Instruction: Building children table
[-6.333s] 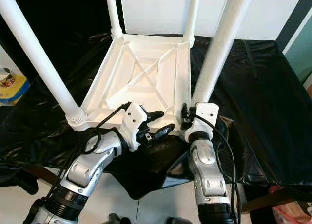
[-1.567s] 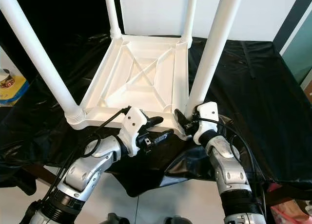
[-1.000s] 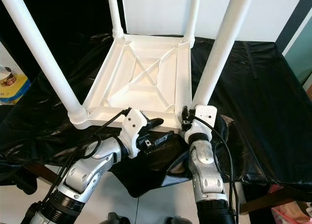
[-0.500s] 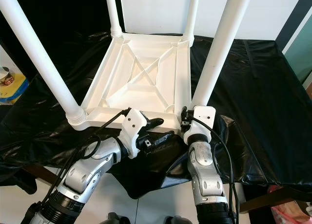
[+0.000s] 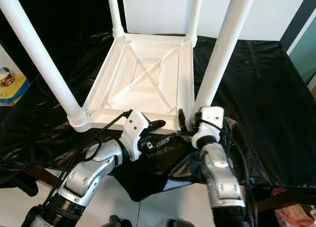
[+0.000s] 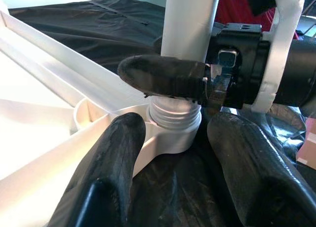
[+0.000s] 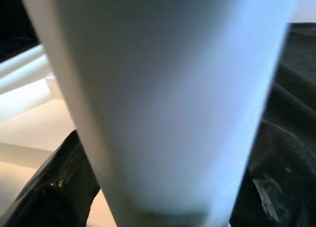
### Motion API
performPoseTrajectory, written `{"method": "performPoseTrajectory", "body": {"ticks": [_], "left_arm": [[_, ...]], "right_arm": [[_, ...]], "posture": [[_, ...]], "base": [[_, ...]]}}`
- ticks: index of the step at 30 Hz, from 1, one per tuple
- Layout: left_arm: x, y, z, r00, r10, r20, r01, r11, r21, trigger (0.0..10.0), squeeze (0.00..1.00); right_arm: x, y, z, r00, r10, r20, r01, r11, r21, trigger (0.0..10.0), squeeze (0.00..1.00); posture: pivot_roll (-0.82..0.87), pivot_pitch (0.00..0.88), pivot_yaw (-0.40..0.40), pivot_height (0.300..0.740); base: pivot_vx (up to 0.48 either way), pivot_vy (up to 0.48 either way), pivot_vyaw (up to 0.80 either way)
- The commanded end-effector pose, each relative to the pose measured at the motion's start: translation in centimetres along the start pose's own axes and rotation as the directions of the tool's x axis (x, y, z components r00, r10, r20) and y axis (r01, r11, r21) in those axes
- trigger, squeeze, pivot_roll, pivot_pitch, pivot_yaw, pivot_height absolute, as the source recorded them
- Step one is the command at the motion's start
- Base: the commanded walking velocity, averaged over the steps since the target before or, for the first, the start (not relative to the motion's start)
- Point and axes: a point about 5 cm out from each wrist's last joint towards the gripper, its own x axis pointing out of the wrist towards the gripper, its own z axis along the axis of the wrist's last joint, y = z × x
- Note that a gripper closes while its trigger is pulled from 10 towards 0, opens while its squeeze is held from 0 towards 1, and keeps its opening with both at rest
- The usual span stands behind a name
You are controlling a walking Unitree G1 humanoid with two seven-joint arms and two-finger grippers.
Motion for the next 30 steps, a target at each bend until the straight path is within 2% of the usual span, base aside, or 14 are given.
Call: {"method": "performPoseTrajectory", "body": {"ticks": [1, 3, 4, 5, 6, 14, 15, 17, 18, 25, 26, 28, 29, 30], "left_arm": [[0.1, -0.3, 0.2, 0.999, -0.038, 0.007, 0.038, 0.999, 0.003, 10.0, 0.0], [0.0, -0.3, 0.1, 0.999, -0.038, 0.006, 0.038, 0.999, 0.004, 10.0, 0.0], [0.0, -0.3, 0.1, 0.999, -0.038, 0.006, 0.038, 0.999, 0.004, 10.0, 0.0], [0.0, -0.3, 0.1, 0.999, -0.038, 0.005, 0.038, 0.999, 0.005, 10.0, 0.0], [-0.1, -0.2, 0.2, 0.999, -0.038, 0.005, 0.038, 0.999, 0.005, 10.0, 0.0], [-0.1, -0.2, 0.3, 0.999, -0.038, 0.005, 0.038, 0.999, 0.005, 10.0, 0.0], [-0.2, -0.2, 0.3, 0.999, -0.038, 0.004, 0.038, 0.999, 0.006, 10.0, 0.0], [-0.2, -0.2, 0.3, 0.999, -0.037, 0.004, 0.037, 0.999, 0.007, 10.0, 0.0], [-0.2, -0.2, 0.3, 0.999, -0.036, 0.003, 0.036, 0.999, 0.008, 10.0, 0.0], [-0.4, -0.1, 0.3, 1.0, -0.032, -0.001, 0.032, 0.999, 0.007, 10.0, 0.0], [-0.3, -0.1, 0.3, 0.999, -0.033, -0.002, 0.033, 0.999, 0.006, 10.0, 0.0], [-0.3, -0.1, 0.3, 0.999, -0.034, -0.003, 0.034, 0.999, 0.006, 10.0, 0.0], [-0.3, -0.1, 0.3, 0.999, -0.036, -0.003, 0.036, 0.999, 0.006, 10.0, 0.0], [-0.3, -0.1, 0.3, 0.999, -0.038, -0.003, 0.038, 0.999, 0.006, 10.0, 0.0]], "right_arm": [[-0.3, -0.6, -0.1, 0.998, 0.066, -0.008, -0.066, 0.998, -0.007, 10.0, 1.0], [-0.3, -1.5, 0.0, 0.986, 0.161, -0.035, -0.162, 0.986, -0.025, 10.0, 1.0], [-0.3, -1.5, 0.0, 0.986, 0.161, -0.035, -0.162, 0.986, -0.025, 10.0, 1.0], [-0.2, -1.8, 0.0, 0.979, 0.199, -0.045, -0.201, 0.979, -0.037, 10.0, 0.92], [-0.1, -1.9, -0.1, 0.969, 0.24, -0.058, -0.243, 0.969, -0.043, 10.0, 0.0], [0.4, -2.1, -1.0, 0.933, 0.339, -0.118, -0.349, 0.934, -0.078, 10.0, 0.0], [0.4, -2.1, -1.2, 0.931, 0.342, -0.127, -0.353, 0.931, -0.086, 2.9, 0.0], [0.4, -2.2, -1.4, 0.931, 0.342, -0.131, -0.354, 0.931, -0.091, 2.9, 0.0], [0.4, -2.2, -1.5, 0.931, 0.339, -0.134, -0.352, 0.931, -0.092, 0.0, 0.0], [0.4, -2.5, -2.0, 0.93, 0.336, -0.147, -0.349, 0.934, -0.077, 0.0, 0.0], [0.3, -2.5, -2.1, 0.932, 0.329, -0.151, -0.342, 0.937, -0.074, 4.4, 0.0], [0.3, -2.5, -2.1, 0.934, 0.324, -0.154, -0.337, 0.939, -0.072, 4.4, 0.0], [0.3, -2.5, -2.2, 0.936, 0.314, -0.156, -0.327, 0.943, -0.066, 10.0, 0.0], [0.3, -2.4, -2.3, 0.938, 0.311, -0.155, -0.323, 0.944, -0.062, 10.0, 0.0]], "posture": [[-0.13, 0.088, -0.009, 0.74], [-0.13, 0.09, -0.008, 0.74], [-0.13, 0.09, -0.008, 0.74], [-0.13, 0.091, -0.006, 0.74], [-0.13, 0.092, -0.004, 0.74], [-0.12, 0.096, 0.001, 0.74], [-0.12, 0.098, 0.003, 0.74], [-0.12, 0.098, 0.003, 0.74], [-0.11, 0.099, 0.004, 0.74], [-0.11, 0.102, 0.009, 0.74], [-0.11, 0.101, 0.01, 0.74], [-0.11, 0.101, 0.01, 0.74], [-0.12, 0.1, 0.013, 0.74], [-0.12, 0.1, 0.013, 0.74]], "base": [[0.0, 0.0, 0.0], [0.0, 0.0, 0.0], [0.0, 0.0, 0.0], [0.0, 0.0, 0.0], [0.0, 0.0, 0.0], [0.0, 0.0, 0.0], [0.0, 0.0, 0.0], [0.0, 0.0, 0.0], [0.0, 0.0, 0.0], [0.0, 0.0, 0.0], [0.0, 0.0, 0.0], [0.0, 0.0, 0.0], [0.0, 0.0, 0.0], [0.0, 0.0, 0.0]]}}
